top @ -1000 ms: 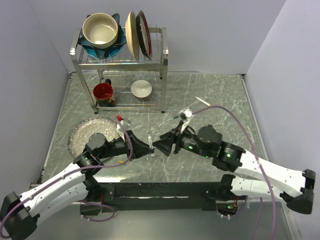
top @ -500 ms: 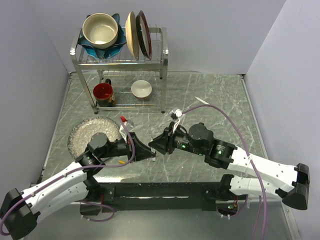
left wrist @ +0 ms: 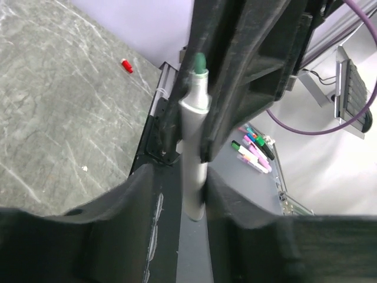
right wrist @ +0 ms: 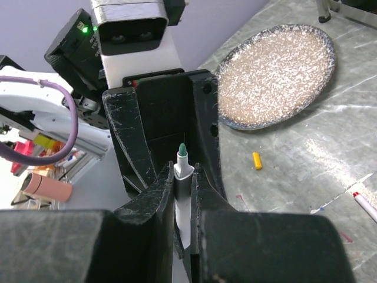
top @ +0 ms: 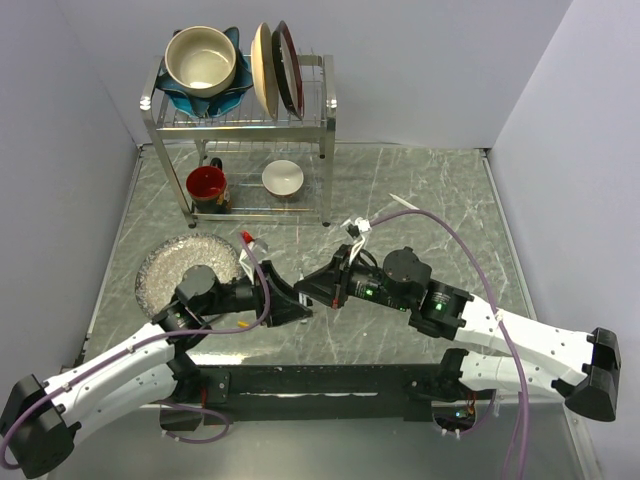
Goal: Insert the pens into the pen caps
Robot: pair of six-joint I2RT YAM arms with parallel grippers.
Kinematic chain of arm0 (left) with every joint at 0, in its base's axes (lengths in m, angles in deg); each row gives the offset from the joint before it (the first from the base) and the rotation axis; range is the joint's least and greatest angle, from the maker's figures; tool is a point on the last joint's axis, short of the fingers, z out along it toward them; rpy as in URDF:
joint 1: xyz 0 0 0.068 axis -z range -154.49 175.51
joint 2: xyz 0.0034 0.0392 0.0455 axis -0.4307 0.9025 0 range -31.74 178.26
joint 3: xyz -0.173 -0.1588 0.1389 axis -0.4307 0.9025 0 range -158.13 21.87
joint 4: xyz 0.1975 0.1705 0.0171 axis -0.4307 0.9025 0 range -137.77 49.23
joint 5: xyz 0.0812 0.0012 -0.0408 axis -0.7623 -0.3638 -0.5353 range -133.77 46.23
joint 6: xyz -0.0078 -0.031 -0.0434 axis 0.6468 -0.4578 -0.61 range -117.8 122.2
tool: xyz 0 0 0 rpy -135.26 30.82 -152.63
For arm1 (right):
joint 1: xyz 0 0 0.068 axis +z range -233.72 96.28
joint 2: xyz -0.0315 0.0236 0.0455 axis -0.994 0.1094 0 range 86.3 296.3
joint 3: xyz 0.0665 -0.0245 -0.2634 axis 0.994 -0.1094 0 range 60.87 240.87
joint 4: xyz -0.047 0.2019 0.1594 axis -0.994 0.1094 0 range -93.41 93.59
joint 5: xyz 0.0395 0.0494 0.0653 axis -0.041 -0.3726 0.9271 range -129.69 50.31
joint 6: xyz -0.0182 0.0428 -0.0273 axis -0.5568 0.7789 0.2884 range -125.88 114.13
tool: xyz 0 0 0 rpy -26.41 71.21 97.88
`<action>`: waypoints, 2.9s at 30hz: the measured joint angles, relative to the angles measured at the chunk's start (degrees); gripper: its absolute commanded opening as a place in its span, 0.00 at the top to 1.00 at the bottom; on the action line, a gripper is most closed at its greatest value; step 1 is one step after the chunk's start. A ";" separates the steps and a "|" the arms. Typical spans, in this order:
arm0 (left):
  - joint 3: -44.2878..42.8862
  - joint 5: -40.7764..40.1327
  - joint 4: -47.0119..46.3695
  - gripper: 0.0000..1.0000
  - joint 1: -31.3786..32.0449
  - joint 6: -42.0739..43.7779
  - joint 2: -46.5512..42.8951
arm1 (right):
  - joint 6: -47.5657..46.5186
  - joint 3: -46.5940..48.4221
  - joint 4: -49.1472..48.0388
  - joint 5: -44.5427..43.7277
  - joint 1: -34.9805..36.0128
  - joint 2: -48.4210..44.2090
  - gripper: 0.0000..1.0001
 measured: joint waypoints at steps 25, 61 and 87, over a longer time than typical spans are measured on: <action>-11.91 -21.53 27.93 0.99 0.33 8.52 -11.98 | 23.08 3.26 22.99 -28.81 -13.40 -6.45 0.46; -14.05 -37.81 46.97 0.99 4.85 13.11 -29.66 | 46.53 54.05 59.06 -19.19 -36.63 68.89 0.43; -14.03 -40.85 47.32 0.99 6.45 12.20 -30.77 | 47.82 53.51 64.04 -19.30 -35.41 70.82 0.67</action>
